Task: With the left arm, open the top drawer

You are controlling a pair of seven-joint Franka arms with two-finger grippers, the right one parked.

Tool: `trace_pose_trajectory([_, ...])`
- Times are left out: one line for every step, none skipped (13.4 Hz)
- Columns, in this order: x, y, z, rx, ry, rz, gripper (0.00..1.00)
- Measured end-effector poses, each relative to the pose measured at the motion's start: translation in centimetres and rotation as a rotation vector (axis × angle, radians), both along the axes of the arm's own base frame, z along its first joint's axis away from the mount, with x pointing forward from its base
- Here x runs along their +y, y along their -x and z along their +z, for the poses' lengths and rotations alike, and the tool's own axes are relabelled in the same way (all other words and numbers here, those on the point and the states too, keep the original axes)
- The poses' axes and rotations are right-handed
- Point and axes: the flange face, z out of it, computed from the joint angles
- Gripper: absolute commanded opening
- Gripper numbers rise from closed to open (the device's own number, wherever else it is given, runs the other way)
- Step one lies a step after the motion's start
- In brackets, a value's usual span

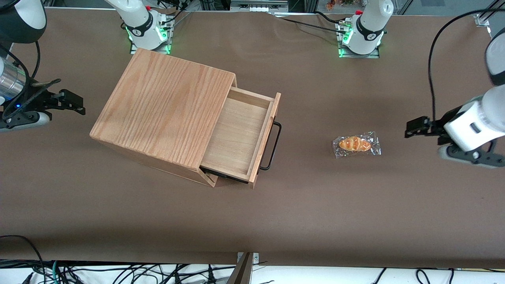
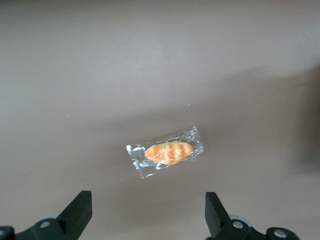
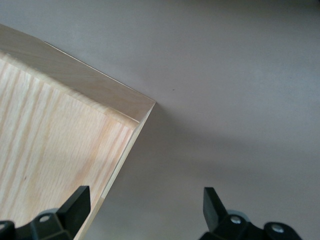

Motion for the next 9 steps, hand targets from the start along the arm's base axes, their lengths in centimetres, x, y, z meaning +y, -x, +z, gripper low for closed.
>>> trace_pose_trajectory([0.8,0.9,1.3,-0.015,-0.021,0.005,1.0])
trace_pose_trajectory([1.3,1.8,2.3,-0.026,-0.034,0.005,1.0])
trace_pose_trajectory([1.6,2.7,3.2,-0.034,-0.037,0.005,1.0])
trace_pose_trajectory([1.6,3.6,3.9,-0.04,-0.037,0.005,1.0])
trace_pose_trajectory([1.5,4.5,4.6,-0.046,-0.037,0.003,1.0])
trace_pose_trajectory([1.3,5.4,5.3,-0.052,-0.037,-0.001,1.0])
trace_pose_trajectory([1.1,6.4,6.0,-0.057,-0.037,-0.004,1.0])
trace_pose_trajectory([1.1,7.4,6.4,-0.058,-0.037,-0.005,1.0])
trace_pose_trajectory([1.4,8.3,6.5,-0.054,-0.038,-0.001,1.0])
